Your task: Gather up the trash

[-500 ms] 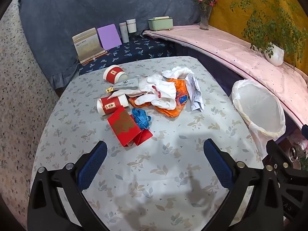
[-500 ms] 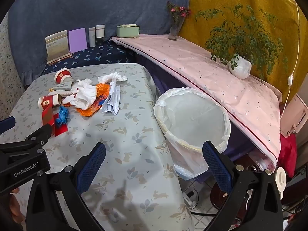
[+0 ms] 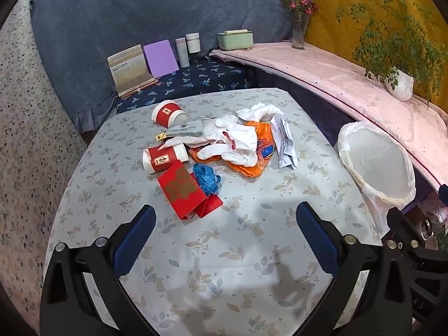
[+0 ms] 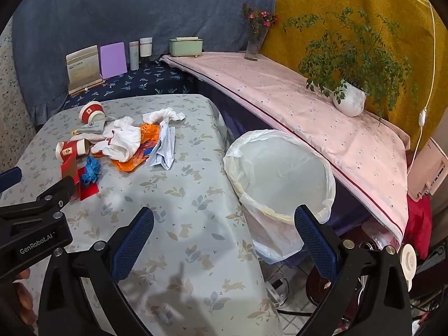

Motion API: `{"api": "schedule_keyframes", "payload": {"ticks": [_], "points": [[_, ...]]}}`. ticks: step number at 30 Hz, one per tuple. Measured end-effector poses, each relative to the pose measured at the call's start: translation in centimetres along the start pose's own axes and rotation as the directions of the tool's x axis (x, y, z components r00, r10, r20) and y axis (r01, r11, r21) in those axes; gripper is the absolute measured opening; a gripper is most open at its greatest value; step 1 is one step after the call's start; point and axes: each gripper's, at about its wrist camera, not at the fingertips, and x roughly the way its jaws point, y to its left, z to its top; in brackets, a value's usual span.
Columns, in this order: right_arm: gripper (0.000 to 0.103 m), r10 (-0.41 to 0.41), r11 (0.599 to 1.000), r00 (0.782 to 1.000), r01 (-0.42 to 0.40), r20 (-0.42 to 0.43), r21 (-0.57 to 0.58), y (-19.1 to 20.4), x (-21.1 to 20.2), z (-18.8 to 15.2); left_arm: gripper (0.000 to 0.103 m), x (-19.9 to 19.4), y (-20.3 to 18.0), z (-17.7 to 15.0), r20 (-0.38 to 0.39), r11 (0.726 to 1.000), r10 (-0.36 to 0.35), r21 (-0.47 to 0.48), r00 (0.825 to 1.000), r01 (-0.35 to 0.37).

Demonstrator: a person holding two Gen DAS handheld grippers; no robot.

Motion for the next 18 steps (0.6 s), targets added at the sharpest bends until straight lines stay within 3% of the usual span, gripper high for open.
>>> {"api": "schedule_keyframes", "payload": {"ticks": [18], "points": [[0.096,-0.01,1.0,1.0,0.01,0.004,0.002,0.07,0.18,0.14,0.096,0.41,-0.08,-0.06,-0.022,1.0,-0.019,0.002,1.0,0.019]]}}
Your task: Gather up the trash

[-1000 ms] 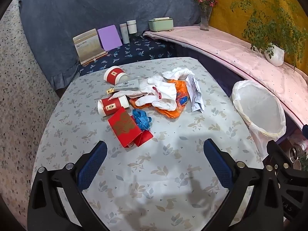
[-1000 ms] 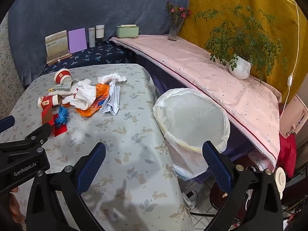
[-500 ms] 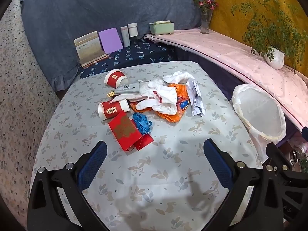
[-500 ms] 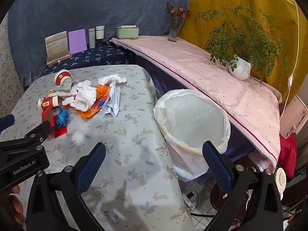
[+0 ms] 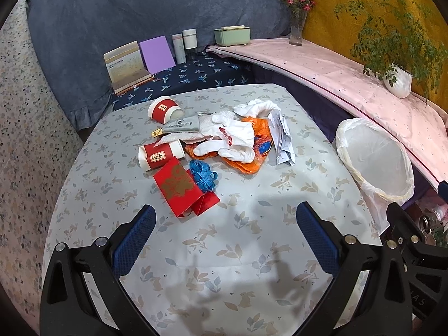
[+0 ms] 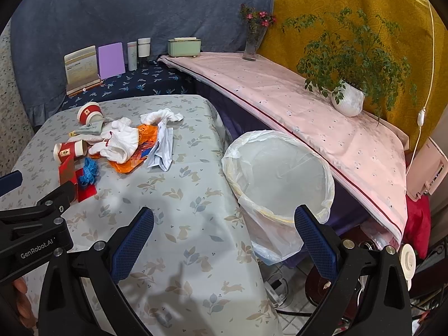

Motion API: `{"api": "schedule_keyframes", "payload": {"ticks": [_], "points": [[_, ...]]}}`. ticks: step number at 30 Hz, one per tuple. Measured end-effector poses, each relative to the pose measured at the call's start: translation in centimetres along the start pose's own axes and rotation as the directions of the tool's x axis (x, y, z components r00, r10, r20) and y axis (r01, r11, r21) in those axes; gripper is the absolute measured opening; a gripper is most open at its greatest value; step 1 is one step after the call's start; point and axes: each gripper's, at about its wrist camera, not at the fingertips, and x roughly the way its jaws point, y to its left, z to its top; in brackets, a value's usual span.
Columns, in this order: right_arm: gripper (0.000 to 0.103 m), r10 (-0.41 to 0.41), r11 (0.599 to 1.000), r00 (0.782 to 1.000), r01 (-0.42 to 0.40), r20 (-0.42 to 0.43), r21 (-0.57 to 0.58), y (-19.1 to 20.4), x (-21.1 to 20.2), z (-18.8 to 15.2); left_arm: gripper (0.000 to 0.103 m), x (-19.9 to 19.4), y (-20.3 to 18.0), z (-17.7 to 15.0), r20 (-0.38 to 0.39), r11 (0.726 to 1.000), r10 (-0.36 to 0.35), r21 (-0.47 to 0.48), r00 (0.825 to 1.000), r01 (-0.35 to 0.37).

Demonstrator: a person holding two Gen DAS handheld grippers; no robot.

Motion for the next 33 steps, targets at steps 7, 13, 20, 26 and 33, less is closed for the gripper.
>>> {"api": "schedule_keyframes", "payload": {"ticks": [7,13,20,26,33], "points": [[0.096,-0.001,1.0,1.0,0.001,-0.001,0.0,0.02,0.0,0.06,0.096,-0.04,0.0,-0.07,0.001,1.0,-0.007,0.004,1.0,0.007],[0.096,-0.002,1.0,1.0,0.002,0.001,0.004,0.09,-0.01,0.01,0.096,-0.01,-0.02,-0.24,-0.001,1.0,-0.013,0.007,1.0,0.013],[0.096,-0.003,1.0,1.0,0.003,0.003,0.003,0.16,0.08,-0.02,0.096,0.02,0.02,-0.41,-0.007,1.0,-0.011,0.006,1.0,0.011],[0.096,-0.006,1.0,1.0,0.006,0.013,0.01,0.19,-0.09,-0.07,0.096,0.04,0.1,-0.45,-0.01,1.0,-0.01,0.004,1.0,0.01],[0.096,-0.01,1.0,1.0,0.01,0.016,0.011,0.26,-0.18,-0.12,0.096,0.15,0.26,-0.54,-0.014,1.0,-0.014,0.003,1.0,0.014]]}}
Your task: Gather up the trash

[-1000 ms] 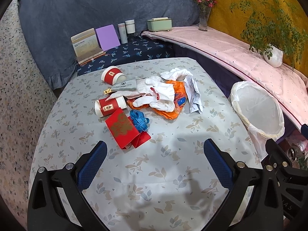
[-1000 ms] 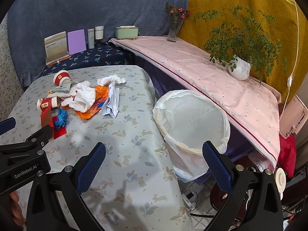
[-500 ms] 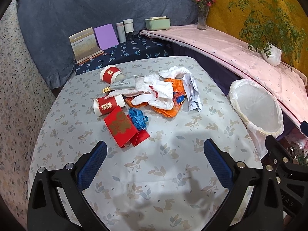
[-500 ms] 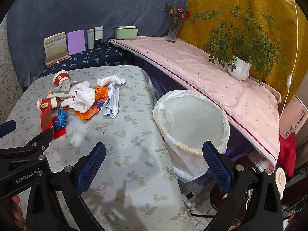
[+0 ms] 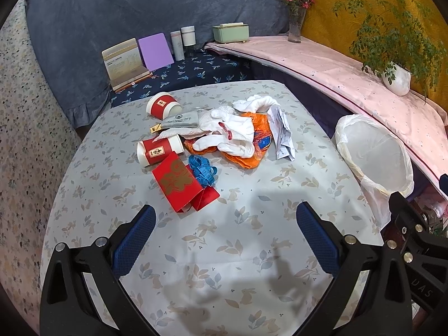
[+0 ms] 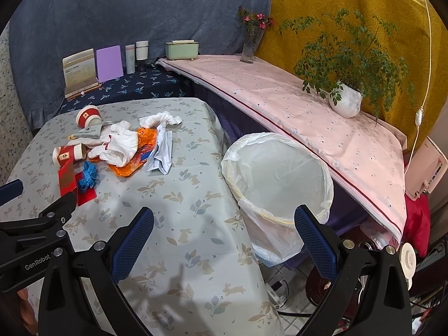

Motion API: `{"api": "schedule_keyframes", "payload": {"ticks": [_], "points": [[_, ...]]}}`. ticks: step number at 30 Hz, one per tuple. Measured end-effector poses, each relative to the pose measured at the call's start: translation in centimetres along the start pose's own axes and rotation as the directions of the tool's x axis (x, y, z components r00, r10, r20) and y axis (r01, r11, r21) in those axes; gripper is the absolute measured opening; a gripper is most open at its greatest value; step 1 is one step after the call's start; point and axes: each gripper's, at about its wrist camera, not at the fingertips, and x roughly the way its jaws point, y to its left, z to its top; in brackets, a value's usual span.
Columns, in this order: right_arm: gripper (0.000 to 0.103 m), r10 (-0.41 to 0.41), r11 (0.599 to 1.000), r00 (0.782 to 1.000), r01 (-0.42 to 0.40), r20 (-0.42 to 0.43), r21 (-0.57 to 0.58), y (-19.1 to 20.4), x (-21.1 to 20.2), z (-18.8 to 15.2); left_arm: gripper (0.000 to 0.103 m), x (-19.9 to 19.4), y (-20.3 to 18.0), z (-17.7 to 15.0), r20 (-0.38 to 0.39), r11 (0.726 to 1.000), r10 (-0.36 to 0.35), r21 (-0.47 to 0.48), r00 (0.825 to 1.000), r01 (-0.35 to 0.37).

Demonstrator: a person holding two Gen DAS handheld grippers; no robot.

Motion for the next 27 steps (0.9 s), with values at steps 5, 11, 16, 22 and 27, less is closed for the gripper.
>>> {"api": "schedule_keyframes", "payload": {"ticks": [5,11,16,22,27], "points": [[0.096,-0.005,1.0,1.0,0.005,0.001,-0.007,0.16,0.0,0.0,0.096,-0.01,-0.01,-0.01,0.007,1.0,0.0,0.004,1.0,0.0],[0.096,-0.008,1.0,1.0,0.008,0.002,-0.009,0.24,-0.06,0.08,0.096,-0.01,-0.05,-0.04,0.009,1.0,0.001,0.004,1.0,-0.001],[0.096,-0.012,1.0,1.0,0.012,0.0,-0.01,0.19,-0.03,0.09,0.096,0.07,0.06,-0.06,0.01,1.0,0.005,-0.001,1.0,-0.005],[0.096,-0.017,1.0,1.0,0.017,-0.002,-0.009,0.06,0.18,0.14,0.096,0.16,0.15,-0.01,0.008,1.0,0.004,-0.003,1.0,-0.004],[0.096,-0.021,1.0,1.0,0.021,-0.002,-0.009,0.09,0.28,0.12,0.096,0.21,0.2,0.01,0.011,1.0,-0.001,-0.005,1.0,0.001]]}}
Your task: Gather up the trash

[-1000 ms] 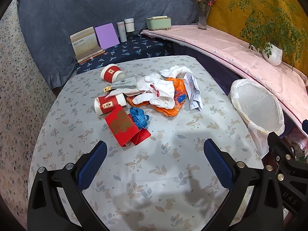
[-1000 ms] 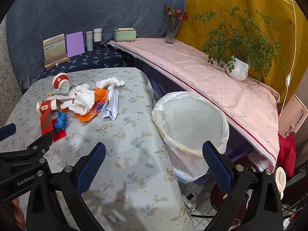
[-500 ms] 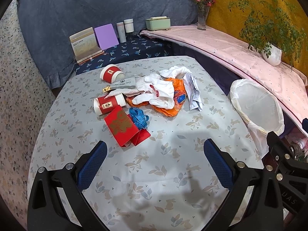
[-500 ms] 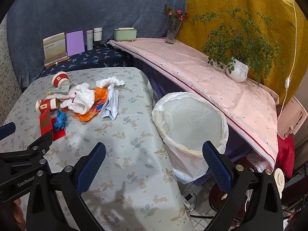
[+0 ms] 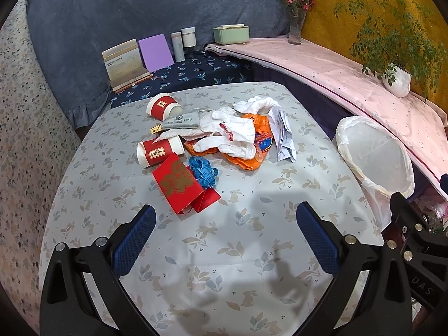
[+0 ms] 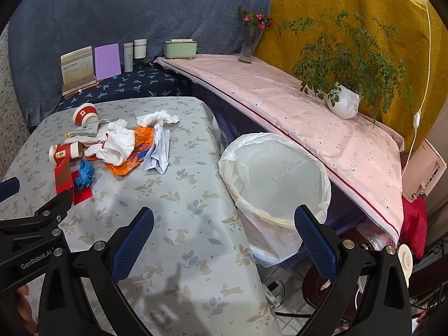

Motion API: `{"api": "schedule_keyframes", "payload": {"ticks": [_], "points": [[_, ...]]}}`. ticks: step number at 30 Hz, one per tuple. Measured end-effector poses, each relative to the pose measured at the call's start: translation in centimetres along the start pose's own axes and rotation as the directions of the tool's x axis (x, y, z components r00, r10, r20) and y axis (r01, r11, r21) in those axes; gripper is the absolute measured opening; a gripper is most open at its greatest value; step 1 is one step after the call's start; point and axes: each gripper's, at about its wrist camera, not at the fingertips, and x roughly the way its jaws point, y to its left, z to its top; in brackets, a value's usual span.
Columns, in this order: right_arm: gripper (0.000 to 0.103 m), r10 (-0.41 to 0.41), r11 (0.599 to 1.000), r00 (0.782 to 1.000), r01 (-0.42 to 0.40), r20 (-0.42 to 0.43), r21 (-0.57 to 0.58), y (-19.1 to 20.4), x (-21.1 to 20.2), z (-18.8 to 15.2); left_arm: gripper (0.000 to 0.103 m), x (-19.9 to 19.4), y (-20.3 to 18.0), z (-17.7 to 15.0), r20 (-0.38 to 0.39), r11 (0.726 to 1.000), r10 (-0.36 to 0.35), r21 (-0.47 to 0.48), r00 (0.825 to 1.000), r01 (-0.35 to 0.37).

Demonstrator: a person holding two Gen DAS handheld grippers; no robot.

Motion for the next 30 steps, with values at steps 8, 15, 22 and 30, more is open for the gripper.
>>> {"api": "schedule_keyframes", "payload": {"ticks": [8,15,22,30], "points": [[0.096,-0.005,1.0,1.0,0.005,0.002,0.002,0.0,0.1,0.0,0.096,0.1,0.0,0.0,-0.001,1.0,-0.001,0.0,1.0,0.001],[0.096,-0.019,1.0,1.0,0.019,0.011,0.018,-0.4,0.0,0.2,0.096,0.2,-0.1,0.1,-0.004,1.0,-0.004,0.0,1.0,0.004],[0.096,-0.034,0.999,0.999,0.033,0.022,0.03,-0.6,0.1,0.5,0.096,0.5,-0.1,0.1,-0.016,1.0,-0.013,-0.003,1.0,0.013],[0.096,-0.027,0.999,0.999,0.026,0.025,0.044,-0.4,1.0,0.9,0.096,1.8,1.0,0.2,-0.047,1.0,-0.005,-0.026,0.999,0.004]]}}
